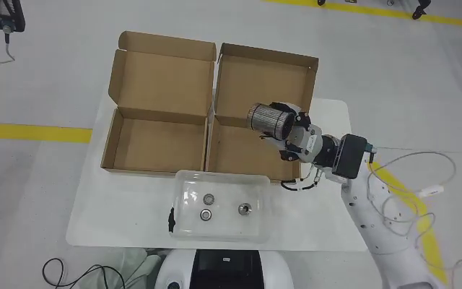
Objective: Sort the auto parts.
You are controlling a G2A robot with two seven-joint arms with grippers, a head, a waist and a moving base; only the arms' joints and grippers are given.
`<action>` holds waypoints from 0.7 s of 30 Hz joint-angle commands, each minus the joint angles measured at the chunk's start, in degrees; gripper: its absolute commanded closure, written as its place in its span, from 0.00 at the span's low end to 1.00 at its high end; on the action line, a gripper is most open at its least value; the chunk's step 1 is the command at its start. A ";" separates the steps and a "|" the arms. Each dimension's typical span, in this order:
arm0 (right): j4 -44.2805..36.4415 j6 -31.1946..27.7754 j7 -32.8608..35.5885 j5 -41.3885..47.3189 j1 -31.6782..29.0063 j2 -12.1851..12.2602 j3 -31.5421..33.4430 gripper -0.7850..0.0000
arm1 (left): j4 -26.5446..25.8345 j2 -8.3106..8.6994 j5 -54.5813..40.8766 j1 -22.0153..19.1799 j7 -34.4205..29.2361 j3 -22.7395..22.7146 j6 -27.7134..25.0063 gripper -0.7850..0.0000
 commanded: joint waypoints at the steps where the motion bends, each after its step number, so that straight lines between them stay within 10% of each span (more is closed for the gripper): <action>1: 0.67 0.71 -2.05 -1.01 0.45 -0.16 -0.92 1.00 | 0.00 0.00 0.00 0.00 0.00 0.00 0.00 0.00; 9: 3.83 1.74 -5.55 -3.28 1.28 -0.21 -1.85 1.00 | 0.00 0.00 0.00 0.00 0.00 0.00 0.00 0.00; 21: 4.46 -1.69 14.60 0.92 2.50 0.40 0.21 1.00 | 0.00 0.00 0.00 0.00 0.00 0.00 0.00 0.00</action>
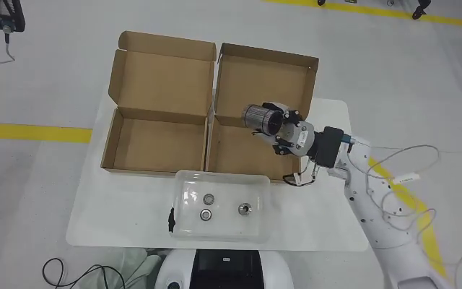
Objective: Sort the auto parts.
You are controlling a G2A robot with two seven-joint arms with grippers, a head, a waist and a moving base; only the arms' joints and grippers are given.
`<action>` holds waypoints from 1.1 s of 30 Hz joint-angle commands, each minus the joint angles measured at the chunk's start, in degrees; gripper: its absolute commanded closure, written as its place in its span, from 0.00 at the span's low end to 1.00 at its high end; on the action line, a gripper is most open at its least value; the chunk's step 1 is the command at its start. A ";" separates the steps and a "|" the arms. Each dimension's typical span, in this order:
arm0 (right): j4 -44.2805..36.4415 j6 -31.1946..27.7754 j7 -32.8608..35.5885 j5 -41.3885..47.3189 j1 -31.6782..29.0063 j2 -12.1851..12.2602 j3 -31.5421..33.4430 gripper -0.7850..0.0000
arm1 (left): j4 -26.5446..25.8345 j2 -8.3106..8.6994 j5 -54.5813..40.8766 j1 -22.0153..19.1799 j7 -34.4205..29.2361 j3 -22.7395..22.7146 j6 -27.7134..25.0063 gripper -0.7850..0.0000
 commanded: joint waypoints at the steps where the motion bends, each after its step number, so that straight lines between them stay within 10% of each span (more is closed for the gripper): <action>1: 1.53 -0.19 4.35 3.18 1.35 -0.33 -0.82 1.00 | 0.00 0.00 0.00 0.00 0.00 0.00 0.00 0.00; 33: 30.58 -7.44 59.40 33.56 27.02 -8.75 -24.43 1.00 | 0.00 0.00 0.00 0.00 0.00 0.00 0.00 0.00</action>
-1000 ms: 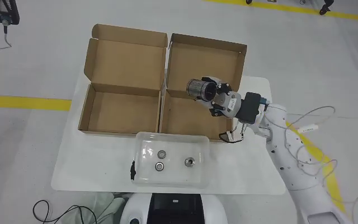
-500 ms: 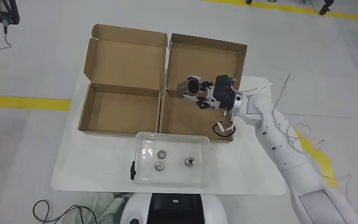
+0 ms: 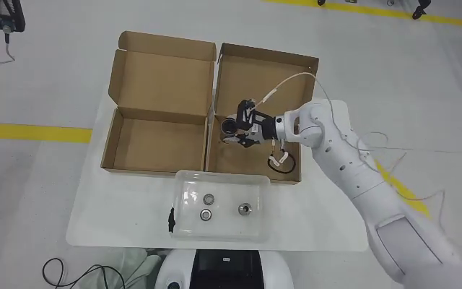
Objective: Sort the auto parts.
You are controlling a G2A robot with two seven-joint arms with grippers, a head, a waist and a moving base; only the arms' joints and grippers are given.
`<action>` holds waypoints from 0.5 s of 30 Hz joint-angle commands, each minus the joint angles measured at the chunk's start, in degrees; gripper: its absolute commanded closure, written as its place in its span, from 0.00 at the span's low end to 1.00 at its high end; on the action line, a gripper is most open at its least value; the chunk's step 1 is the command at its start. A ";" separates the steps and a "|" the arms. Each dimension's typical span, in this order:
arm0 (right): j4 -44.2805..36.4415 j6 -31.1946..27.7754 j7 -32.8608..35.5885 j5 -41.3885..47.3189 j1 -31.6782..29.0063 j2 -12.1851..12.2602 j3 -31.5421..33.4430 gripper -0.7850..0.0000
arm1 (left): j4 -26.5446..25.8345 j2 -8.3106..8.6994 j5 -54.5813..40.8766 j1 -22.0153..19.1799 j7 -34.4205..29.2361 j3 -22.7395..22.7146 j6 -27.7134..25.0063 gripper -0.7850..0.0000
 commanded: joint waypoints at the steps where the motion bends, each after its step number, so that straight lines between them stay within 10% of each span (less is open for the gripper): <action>1: 1.90 -0.15 0.92 -0.13 1.32 -0.63 -1.42 1.00 | 0.00 0.00 0.00 0.00 0.00 0.00 0.00 0.00; 15: 4.34 2.25 -2.61 -7.02 4.04 -3.00 -7.22 1.00 | 0.00 0.00 0.00 0.00 0.00 0.00 0.00 0.00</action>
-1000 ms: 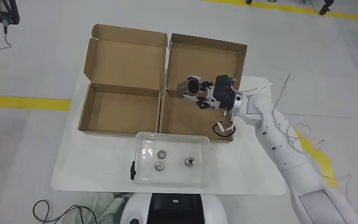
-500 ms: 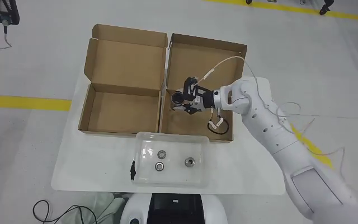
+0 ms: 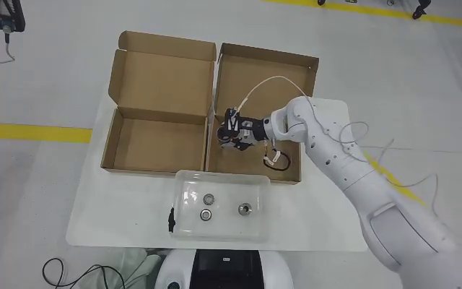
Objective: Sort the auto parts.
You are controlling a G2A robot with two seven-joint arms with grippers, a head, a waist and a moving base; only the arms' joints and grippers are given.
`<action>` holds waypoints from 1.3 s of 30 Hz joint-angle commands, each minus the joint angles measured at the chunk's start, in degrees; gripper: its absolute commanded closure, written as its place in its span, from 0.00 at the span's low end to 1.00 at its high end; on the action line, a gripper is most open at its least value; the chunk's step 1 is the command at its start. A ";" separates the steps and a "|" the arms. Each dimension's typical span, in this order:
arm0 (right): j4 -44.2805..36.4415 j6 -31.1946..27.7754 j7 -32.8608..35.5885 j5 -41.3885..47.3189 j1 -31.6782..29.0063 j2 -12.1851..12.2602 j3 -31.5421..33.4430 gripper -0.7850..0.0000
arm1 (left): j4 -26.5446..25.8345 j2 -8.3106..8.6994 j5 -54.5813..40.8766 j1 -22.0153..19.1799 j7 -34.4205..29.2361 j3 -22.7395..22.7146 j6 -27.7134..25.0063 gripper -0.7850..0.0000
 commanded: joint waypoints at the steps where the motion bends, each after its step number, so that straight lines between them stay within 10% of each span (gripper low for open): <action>1: -0.96 1.76 -1.12 -1.51 -0.82 0.06 0.15 1.00 | 0.00 0.00 0.00 0.00 0.00 0.00 0.00 0.00; 17: -7.06 9.99 -6.87 -7.53 -11.56 3.61 6.81 1.00 | 0.00 0.00 0.00 0.00 0.00 0.00 0.00 0.00; 39: 5.52 10.87 -9.48 -3.80 -9.16 -0.17 3.71 1.00 | 0.00 0.00 0.00 0.00 0.00 0.00 0.00 0.00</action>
